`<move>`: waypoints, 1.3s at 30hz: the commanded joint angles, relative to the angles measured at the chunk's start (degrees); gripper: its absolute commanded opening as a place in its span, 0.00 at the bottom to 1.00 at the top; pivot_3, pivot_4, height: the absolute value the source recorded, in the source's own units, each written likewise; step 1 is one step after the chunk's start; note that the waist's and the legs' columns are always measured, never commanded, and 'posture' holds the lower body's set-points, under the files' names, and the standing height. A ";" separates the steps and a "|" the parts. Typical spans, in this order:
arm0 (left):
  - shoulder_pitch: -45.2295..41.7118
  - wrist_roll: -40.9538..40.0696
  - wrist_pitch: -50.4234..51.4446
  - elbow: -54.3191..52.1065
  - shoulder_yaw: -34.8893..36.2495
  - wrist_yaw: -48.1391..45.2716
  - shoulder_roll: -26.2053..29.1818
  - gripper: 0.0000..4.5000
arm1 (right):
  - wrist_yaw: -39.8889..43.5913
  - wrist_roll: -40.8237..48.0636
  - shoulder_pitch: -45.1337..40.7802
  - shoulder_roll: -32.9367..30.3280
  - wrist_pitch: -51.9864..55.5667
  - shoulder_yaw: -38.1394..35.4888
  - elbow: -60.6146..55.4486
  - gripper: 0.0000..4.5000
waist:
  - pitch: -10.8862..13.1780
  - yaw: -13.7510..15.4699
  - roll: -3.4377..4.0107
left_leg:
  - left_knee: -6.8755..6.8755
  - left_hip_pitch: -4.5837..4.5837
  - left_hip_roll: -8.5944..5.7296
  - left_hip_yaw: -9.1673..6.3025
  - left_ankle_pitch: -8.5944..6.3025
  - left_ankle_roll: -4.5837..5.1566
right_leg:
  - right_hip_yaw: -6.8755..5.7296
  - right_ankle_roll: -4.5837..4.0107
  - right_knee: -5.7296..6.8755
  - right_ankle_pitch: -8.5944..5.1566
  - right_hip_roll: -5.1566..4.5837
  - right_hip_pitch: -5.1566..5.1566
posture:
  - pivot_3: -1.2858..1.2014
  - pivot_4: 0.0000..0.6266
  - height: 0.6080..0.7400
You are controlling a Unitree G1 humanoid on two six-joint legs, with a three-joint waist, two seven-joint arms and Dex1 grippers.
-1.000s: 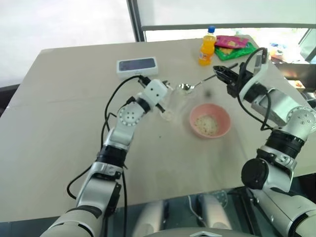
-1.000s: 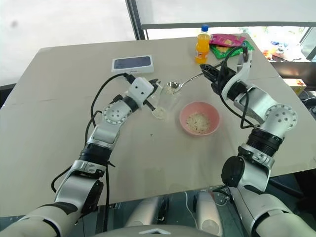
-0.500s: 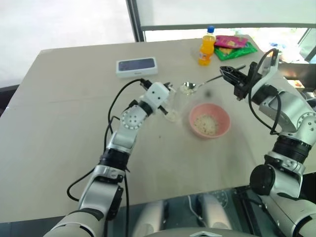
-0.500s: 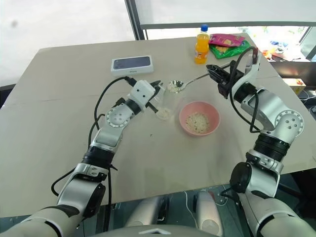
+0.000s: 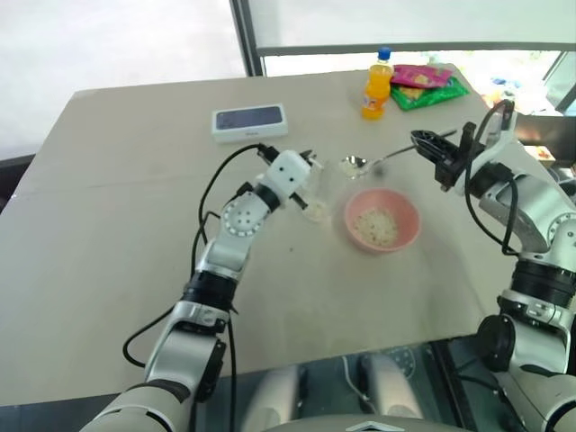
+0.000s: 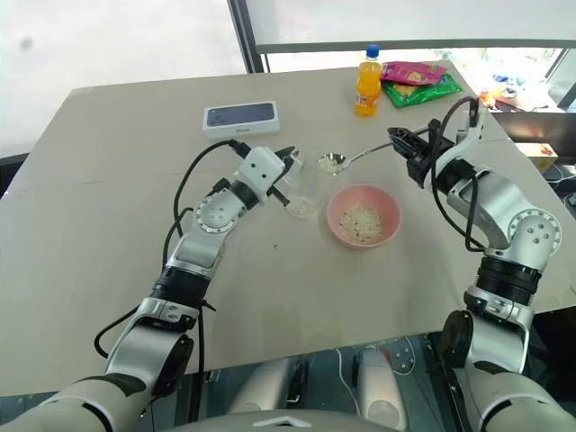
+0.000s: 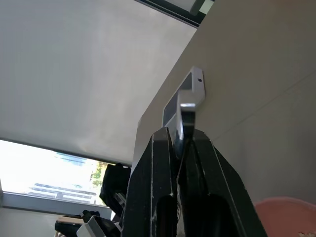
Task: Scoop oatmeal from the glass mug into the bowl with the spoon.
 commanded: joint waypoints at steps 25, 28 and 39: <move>6.62 -6.07 1.65 -3.63 6.74 6.34 -0.66 0.01 | 43.93 -47.88 6.58 -30.04 -16.32 30.42 -24.88 0.00 | -0.01 0.23 0.00 | 0.51 0.02 0.03 0.00 -0.04 0.05 | -0.09 0.09 -0.06 0.02 0.04 0.27 | 0.52 0.24 1.00; 6.76 -6.95 2.70 -3.74 7.53 6.77 -0.76 0.01 | 52.49 -55.81 4.26 -33.24 -20.85 34.34 -26.99 0.00 | 0.00 0.22 -0.01 | 0.55 -0.01 0.02 -0.01 -0.04 0.05 | -0.09 0.13 -0.08 0.04 0.03 0.27 | 0.52 0.24 1.00; 8.19 -10.29 3.51 -6.31 7.89 5.24 -2.21 0.01 | 46.82 -46.38 -2.96 -22.03 -9.92 20.03 -19.67 0.00 | 0.05 0.47 -0.10 | 0.56 -0.05 -0.01 -0.09 -0.05 0.03 | -0.10 0.11 -0.11 0.06 -0.07 0.27 | 0.52 0.24 1.00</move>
